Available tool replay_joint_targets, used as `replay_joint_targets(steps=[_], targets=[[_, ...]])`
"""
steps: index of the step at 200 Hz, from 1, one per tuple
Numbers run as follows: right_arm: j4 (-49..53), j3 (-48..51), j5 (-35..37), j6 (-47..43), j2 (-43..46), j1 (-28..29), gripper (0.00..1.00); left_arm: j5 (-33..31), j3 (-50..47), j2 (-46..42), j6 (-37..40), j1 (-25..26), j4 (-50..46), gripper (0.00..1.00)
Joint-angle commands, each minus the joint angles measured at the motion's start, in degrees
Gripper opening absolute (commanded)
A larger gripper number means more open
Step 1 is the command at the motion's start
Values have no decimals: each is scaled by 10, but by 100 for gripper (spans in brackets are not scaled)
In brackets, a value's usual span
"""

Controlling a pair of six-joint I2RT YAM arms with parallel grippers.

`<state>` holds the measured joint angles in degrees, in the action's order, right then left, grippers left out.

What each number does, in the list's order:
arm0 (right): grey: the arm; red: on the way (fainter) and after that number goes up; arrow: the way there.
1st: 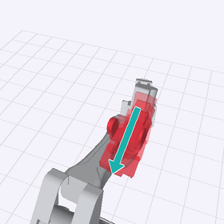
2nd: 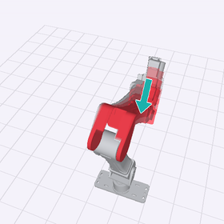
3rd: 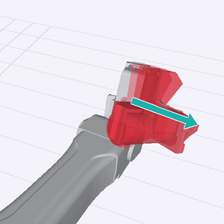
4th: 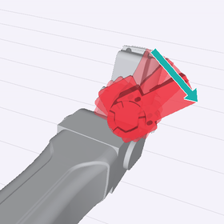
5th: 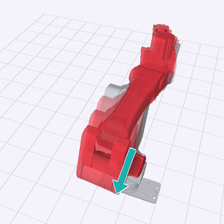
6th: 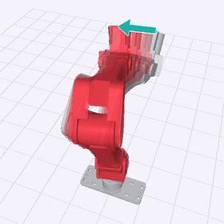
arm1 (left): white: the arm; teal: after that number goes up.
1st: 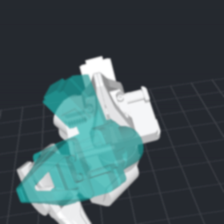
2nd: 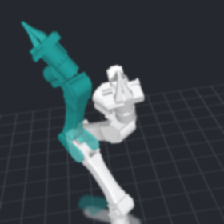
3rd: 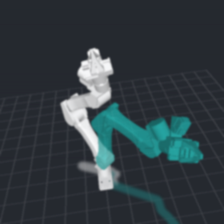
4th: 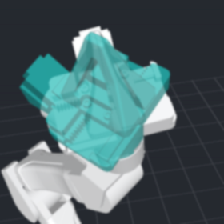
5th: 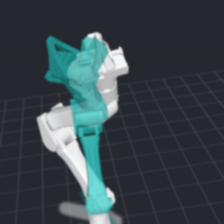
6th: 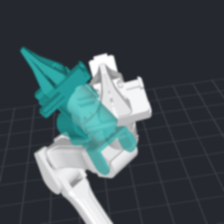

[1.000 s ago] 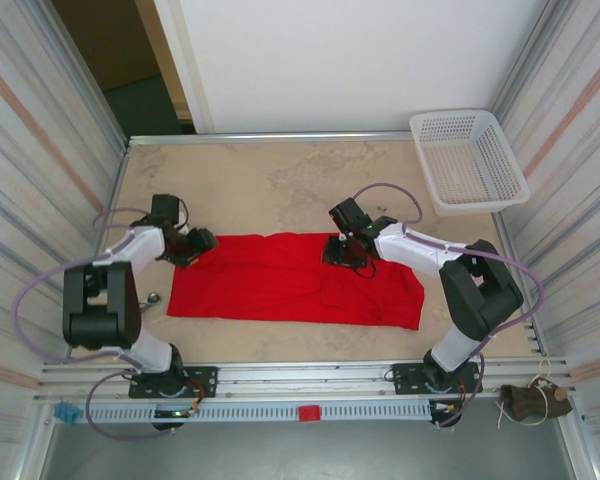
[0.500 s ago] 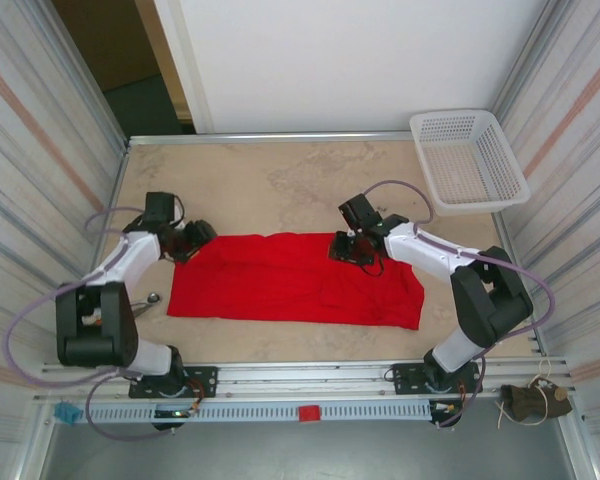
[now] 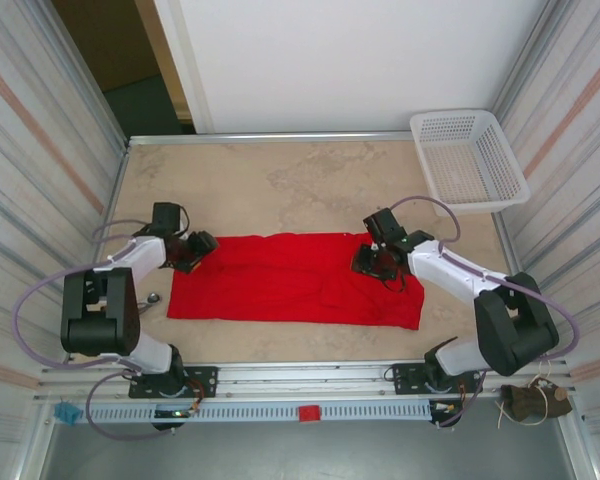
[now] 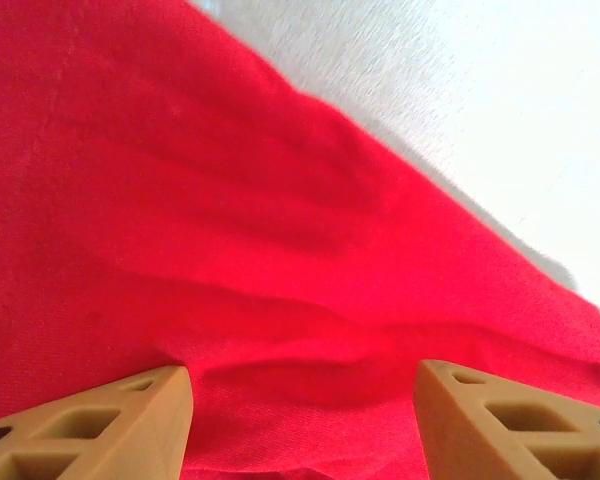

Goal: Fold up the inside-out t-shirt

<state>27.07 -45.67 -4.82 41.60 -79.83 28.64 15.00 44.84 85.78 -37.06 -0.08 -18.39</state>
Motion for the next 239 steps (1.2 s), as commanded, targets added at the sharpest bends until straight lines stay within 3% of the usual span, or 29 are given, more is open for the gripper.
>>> replay_joint_targets(steps=[1,31,80,170,199,239], targets=[[12,16,-1,22,29,17,35,-13,49,-17,22,-4,-10,61],[-2,37,4,47,30,38,35,-21,103,31,9,-6,-41,60],[-22,67,18,79,9,53,35,-67,101,91,-26,-3,-35,60],[8,119,51,110,-1,-42,36,-134,234,235,11,-17,-64,60],[-40,91,-47,19,47,-41,34,-133,236,208,32,-19,-63,60],[33,47,-69,-4,104,-32,29,-85,181,89,15,-9,-37,60]])
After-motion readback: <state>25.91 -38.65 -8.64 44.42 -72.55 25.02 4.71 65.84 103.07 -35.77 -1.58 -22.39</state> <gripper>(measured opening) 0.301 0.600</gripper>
